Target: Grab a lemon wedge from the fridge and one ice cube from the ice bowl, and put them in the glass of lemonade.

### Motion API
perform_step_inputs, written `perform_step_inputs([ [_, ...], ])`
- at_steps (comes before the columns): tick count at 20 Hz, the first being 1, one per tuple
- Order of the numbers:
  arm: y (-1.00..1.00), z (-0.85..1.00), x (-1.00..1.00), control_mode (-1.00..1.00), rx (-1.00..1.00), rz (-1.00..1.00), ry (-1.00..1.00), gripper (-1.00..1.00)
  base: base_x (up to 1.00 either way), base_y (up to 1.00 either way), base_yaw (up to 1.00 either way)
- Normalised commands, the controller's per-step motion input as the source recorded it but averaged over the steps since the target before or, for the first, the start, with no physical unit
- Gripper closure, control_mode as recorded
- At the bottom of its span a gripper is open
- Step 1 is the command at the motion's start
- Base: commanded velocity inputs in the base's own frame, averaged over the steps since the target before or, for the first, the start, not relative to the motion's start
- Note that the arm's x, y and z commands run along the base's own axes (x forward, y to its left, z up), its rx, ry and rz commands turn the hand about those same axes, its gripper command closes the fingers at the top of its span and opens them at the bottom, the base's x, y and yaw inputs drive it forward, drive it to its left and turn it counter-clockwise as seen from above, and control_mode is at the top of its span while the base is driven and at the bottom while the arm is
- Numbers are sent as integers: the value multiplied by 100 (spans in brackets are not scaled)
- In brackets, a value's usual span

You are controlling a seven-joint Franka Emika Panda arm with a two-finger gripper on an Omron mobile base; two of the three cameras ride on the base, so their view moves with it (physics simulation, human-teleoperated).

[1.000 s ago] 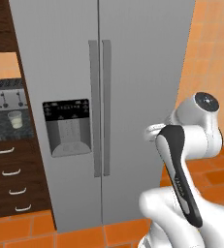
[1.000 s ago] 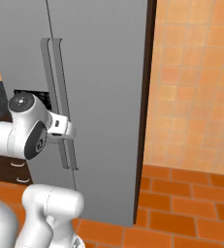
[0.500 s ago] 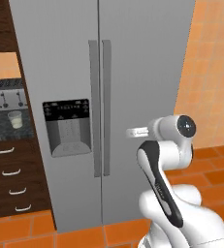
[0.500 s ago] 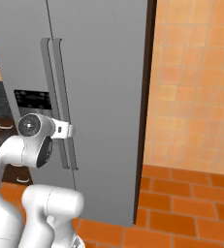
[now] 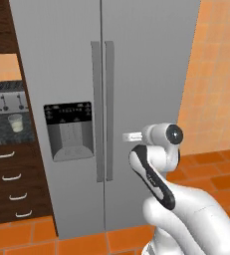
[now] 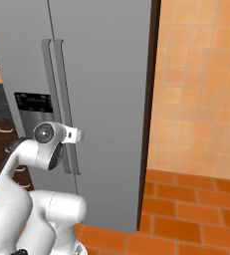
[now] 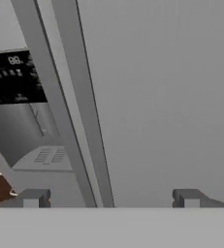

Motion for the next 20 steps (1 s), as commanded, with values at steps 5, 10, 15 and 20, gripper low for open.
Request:
perform_step_inputs([
  [5, 16, 14, 42, -100, -12, -1, 34, -100, 0, 0, 0],
  [10, 31, -3, 35, -100, 0, 0, -4, -100, 0, 0, 0],
  [15, 24, -21, 38, -100, 0, 0, -1, -100, 0, 0, 0],
  [20, 17, -13, 52, -100, 0, 0, 0, -100, 0, 0, 0],
])
